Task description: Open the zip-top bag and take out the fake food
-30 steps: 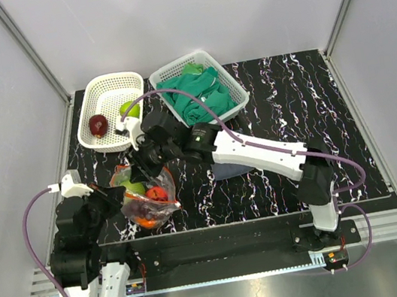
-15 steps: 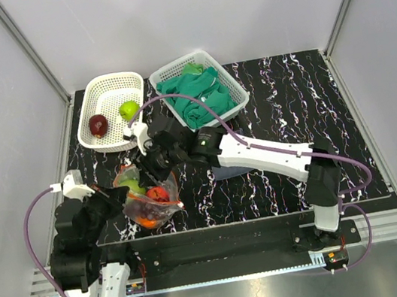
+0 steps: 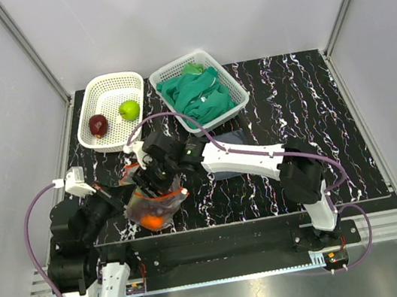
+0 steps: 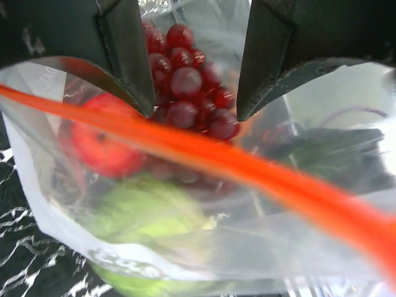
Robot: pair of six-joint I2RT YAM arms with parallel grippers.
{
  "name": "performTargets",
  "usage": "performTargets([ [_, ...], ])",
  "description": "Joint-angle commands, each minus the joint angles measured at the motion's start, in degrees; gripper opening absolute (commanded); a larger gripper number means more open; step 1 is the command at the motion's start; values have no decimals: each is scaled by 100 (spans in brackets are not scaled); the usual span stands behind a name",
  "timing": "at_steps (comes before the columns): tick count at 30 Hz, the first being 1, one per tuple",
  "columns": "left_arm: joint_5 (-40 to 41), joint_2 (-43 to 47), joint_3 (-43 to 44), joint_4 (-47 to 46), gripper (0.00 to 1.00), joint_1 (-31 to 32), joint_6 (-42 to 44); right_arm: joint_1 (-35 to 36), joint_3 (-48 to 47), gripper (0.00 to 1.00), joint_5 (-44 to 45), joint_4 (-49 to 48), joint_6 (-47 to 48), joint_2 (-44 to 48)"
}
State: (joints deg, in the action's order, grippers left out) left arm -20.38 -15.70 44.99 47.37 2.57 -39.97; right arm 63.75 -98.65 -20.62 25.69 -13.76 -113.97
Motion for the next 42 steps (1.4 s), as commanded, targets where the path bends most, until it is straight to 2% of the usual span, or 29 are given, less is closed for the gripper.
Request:
performTargets([
  [1, -546, -126, 203, -870, 0, -2, -73, 50, 83, 68, -84, -126, 242, -72],
  [4, -598, -178, 107, -897, 0, 7, -73, 42, 162, 73, 84, -100, 435, -107],
  [11, -538, -179, -8, -835, 0, -2, 24, 42, 644, 90, -389, -117, 953, -64],
  [22, -274, -161, -236, -519, 0, -2, 129, 41, 979, 99, -1040, -442, 1042, -406],
  [26, 25, -30, -333, -256, 0, -2, 138, 59, 962, 100, -1120, -697, 832, -871],
  [31, 192, 173, -491, -44, 0, -2, 103, 50, 1006, 95, -865, -1004, 603, -960],
  [33, 236, 252, -614, 17, 0, -2, 94, 50, 945, 90, -969, -1066, 462, -1021],
  [34, 280, 278, -641, 26, 0, -2, 77, 59, 866, 87, -1031, -1127, 418, -1048],
  [35, 298, 305, -684, 35, 0, -2, 59, 85, 822, 79, -1075, -1154, 322, -1109],
  [40, 394, 305, -597, 44, 0, -2, 76, 173, 812, 62, -1084, -1251, 260, -1171],
  [42, 447, 279, -501, 79, 0, -2, 129, 173, 865, 51, -962, -1268, 233, -1075],
])
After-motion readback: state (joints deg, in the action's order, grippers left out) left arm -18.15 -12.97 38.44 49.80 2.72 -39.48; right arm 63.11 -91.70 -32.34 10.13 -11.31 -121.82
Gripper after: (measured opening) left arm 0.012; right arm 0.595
